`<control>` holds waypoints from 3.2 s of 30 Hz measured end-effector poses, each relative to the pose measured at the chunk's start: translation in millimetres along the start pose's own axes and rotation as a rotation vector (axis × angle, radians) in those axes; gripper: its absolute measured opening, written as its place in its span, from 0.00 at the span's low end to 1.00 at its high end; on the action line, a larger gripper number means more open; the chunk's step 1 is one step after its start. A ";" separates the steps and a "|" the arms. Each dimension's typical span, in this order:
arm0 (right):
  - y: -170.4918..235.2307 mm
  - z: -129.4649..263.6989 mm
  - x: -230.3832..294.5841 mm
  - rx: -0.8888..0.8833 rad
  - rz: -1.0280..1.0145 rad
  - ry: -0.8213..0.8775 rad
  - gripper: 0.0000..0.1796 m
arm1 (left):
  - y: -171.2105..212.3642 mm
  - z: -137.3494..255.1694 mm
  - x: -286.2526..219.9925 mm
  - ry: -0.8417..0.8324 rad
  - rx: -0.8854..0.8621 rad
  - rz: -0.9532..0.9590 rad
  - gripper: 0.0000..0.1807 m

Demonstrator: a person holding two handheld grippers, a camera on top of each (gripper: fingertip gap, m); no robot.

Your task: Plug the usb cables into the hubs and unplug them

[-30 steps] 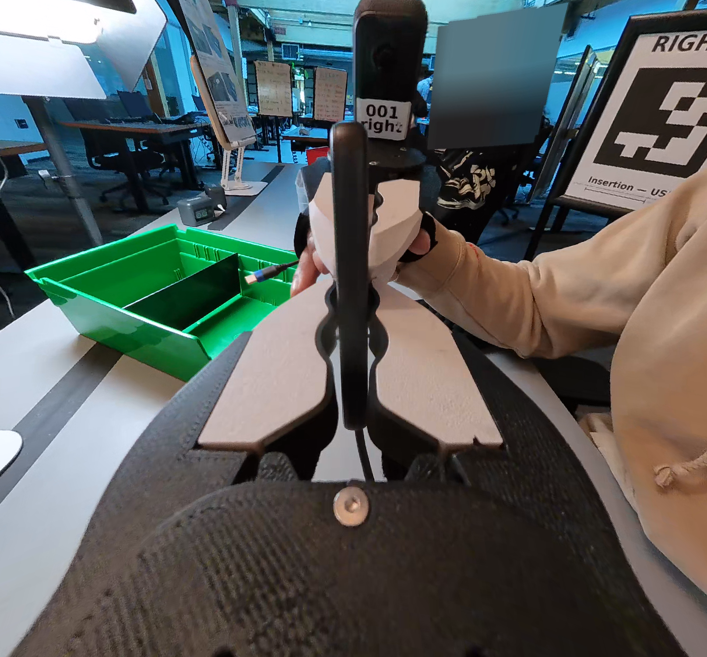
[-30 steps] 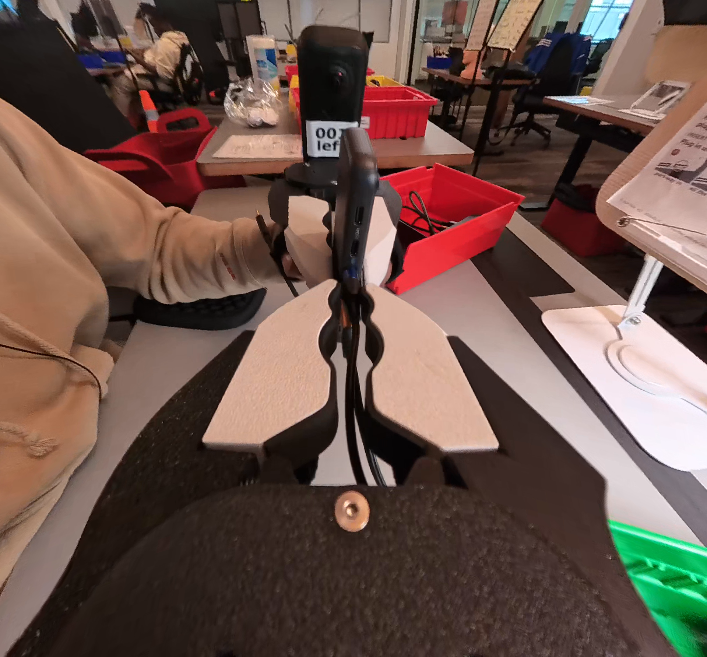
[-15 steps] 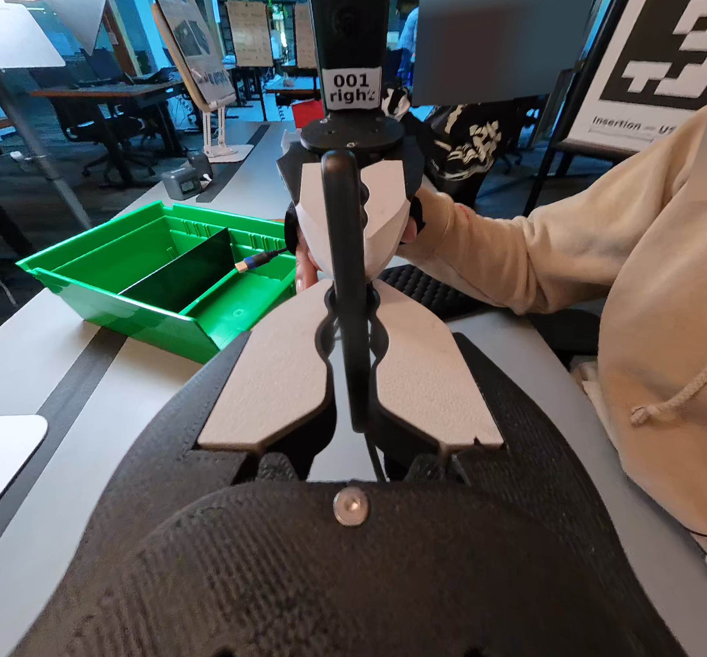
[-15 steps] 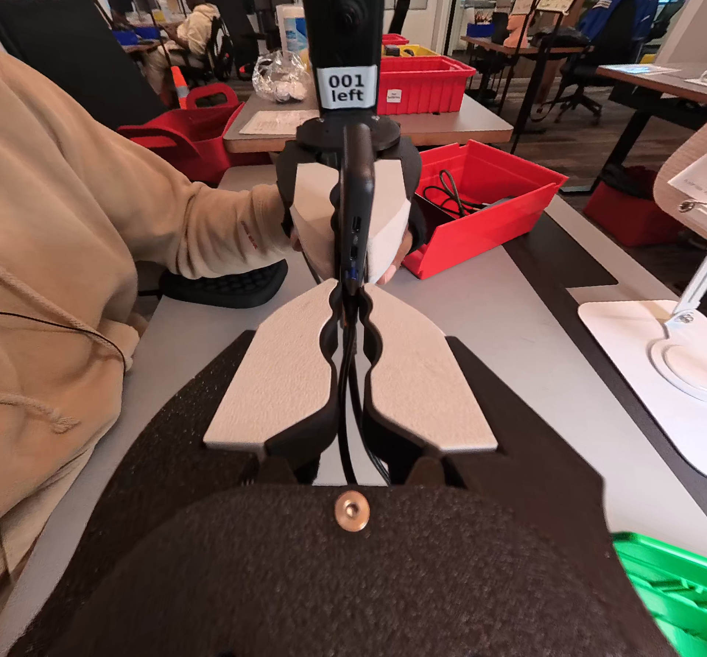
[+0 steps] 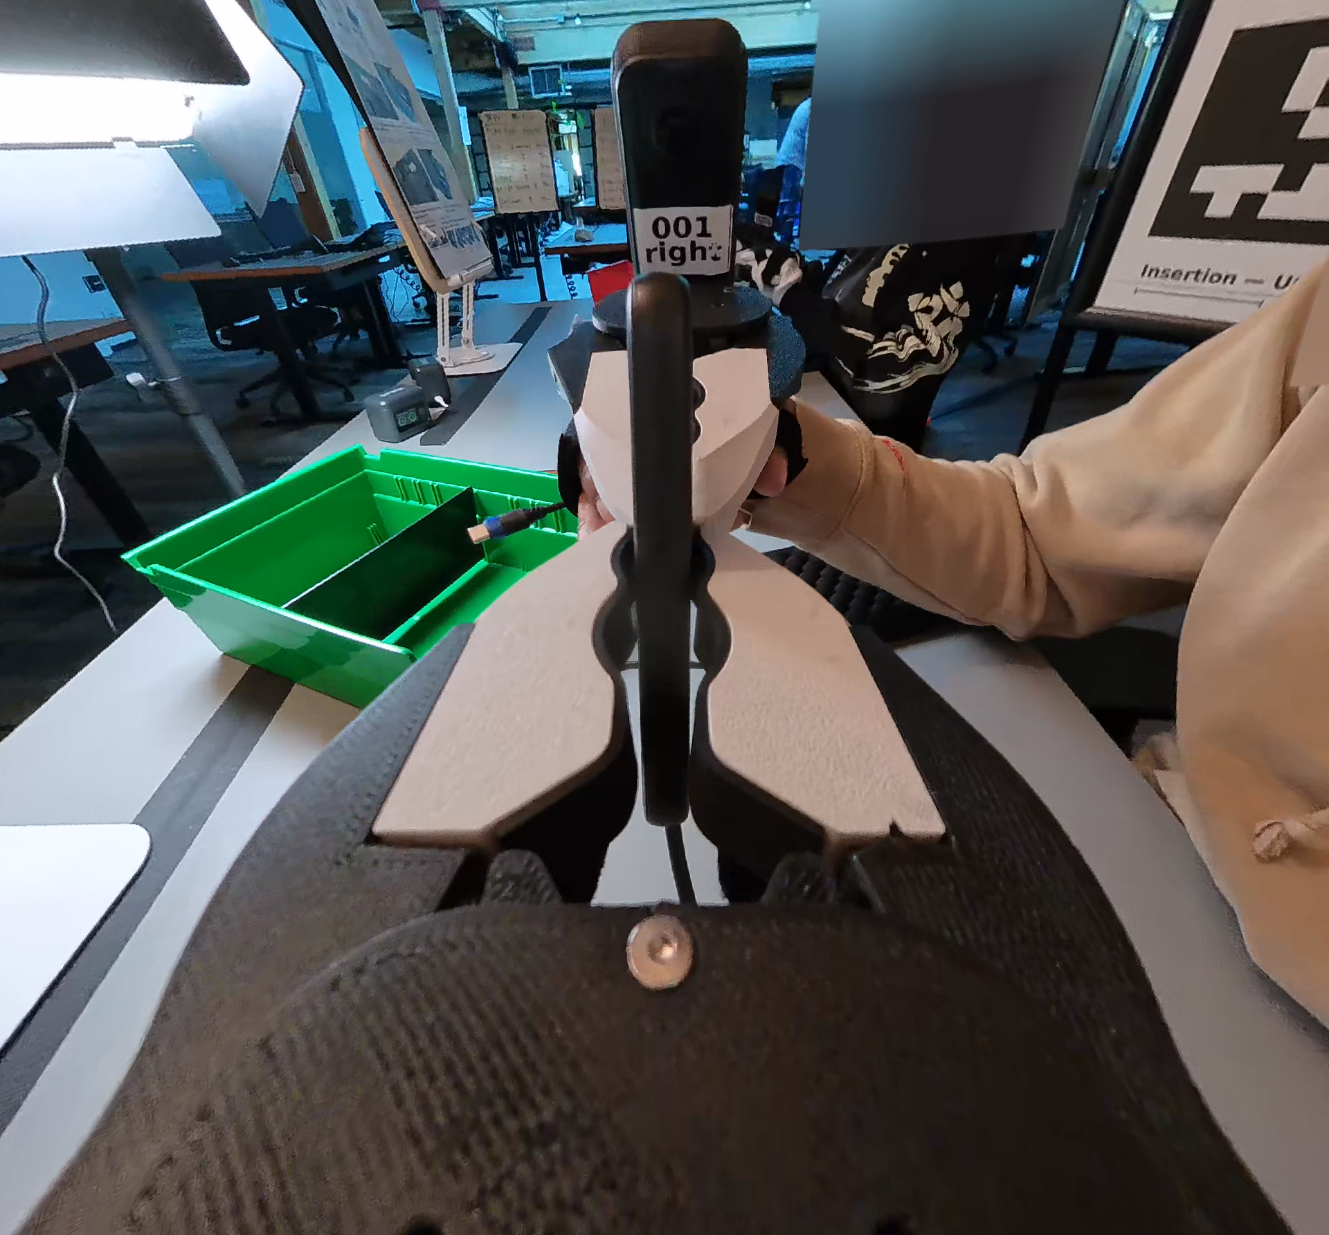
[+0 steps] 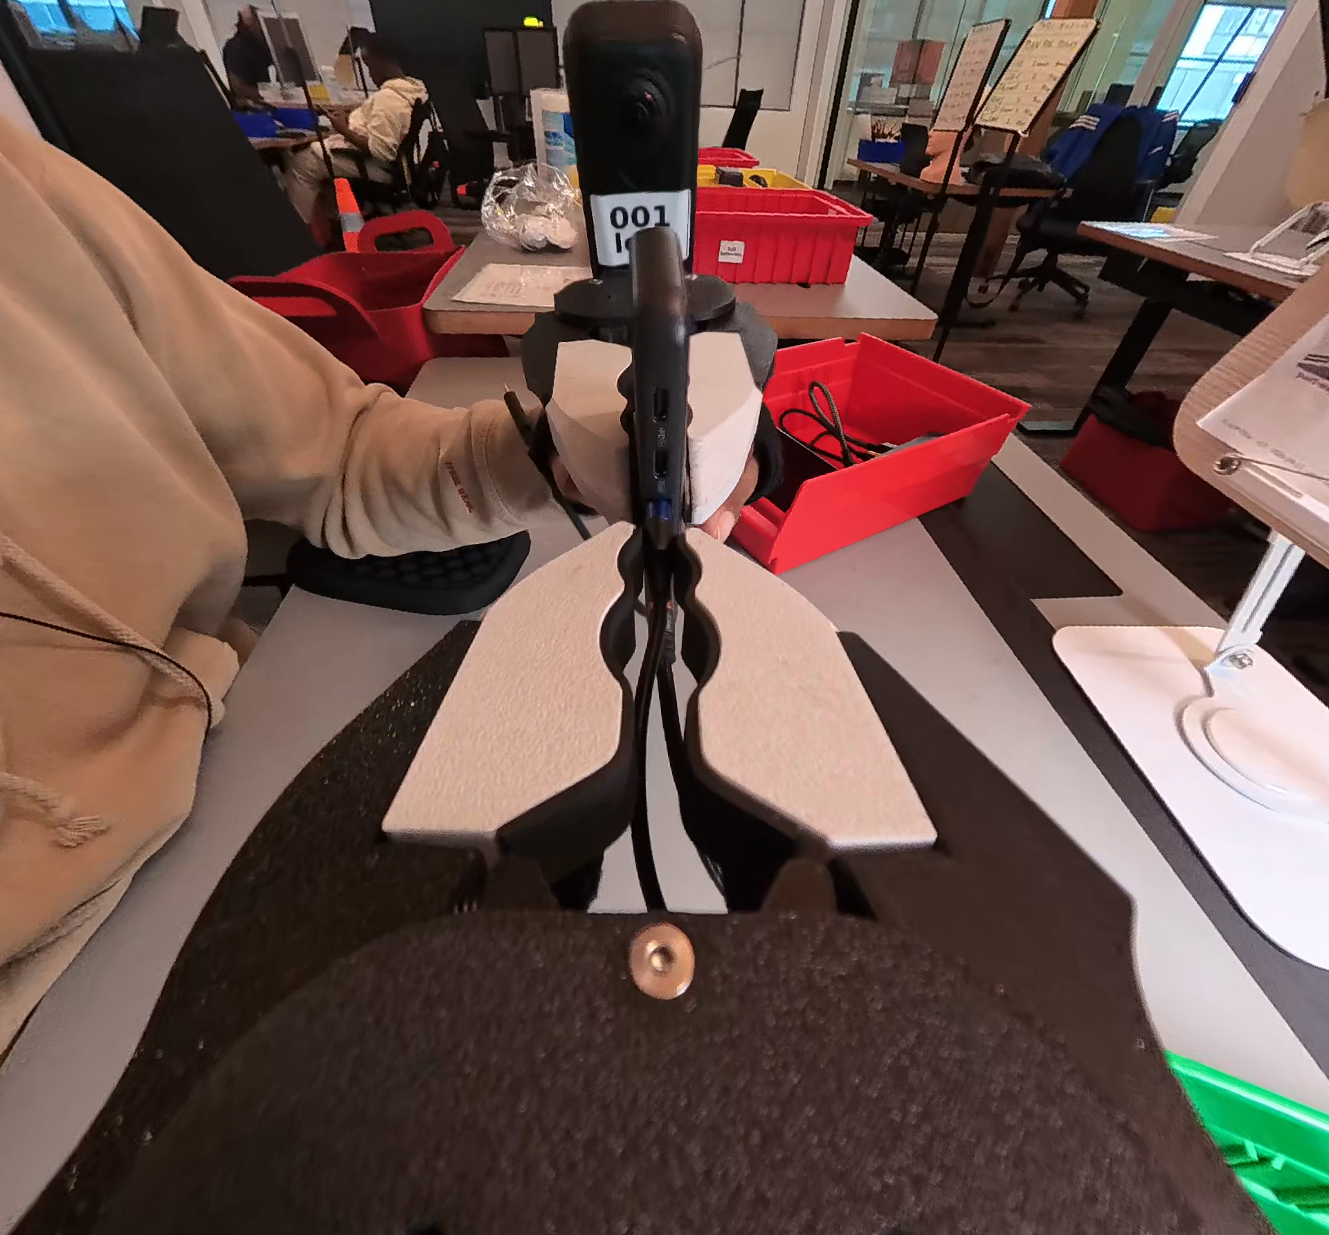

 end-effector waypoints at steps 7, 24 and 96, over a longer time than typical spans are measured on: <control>-7.7 3.5 3.6 -0.048 0.040 0.002 0.04 | -9.6 -0.8 -6.3 -0.028 -0.041 -0.031 0.07; 3.6 58.2 -39.1 -0.027 0.001 0.183 0.04 | -42.1 87.1 -0.8 -0.300 -0.102 -0.082 0.07; 39.5 -19.1 -2.7 0.254 0.149 0.123 0.10 | 32.1 -5.5 17.2 -0.046 0.075 0.244 0.07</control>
Point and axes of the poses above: each gripper's, where its closed fingertips meet, z back along the fingers, y out of its underside, x = y × z across the jaws, the point moved 9 cm from there along z, back along the fingers, and after that the axes turned 13 degrees about y, right-handed, at the moved point
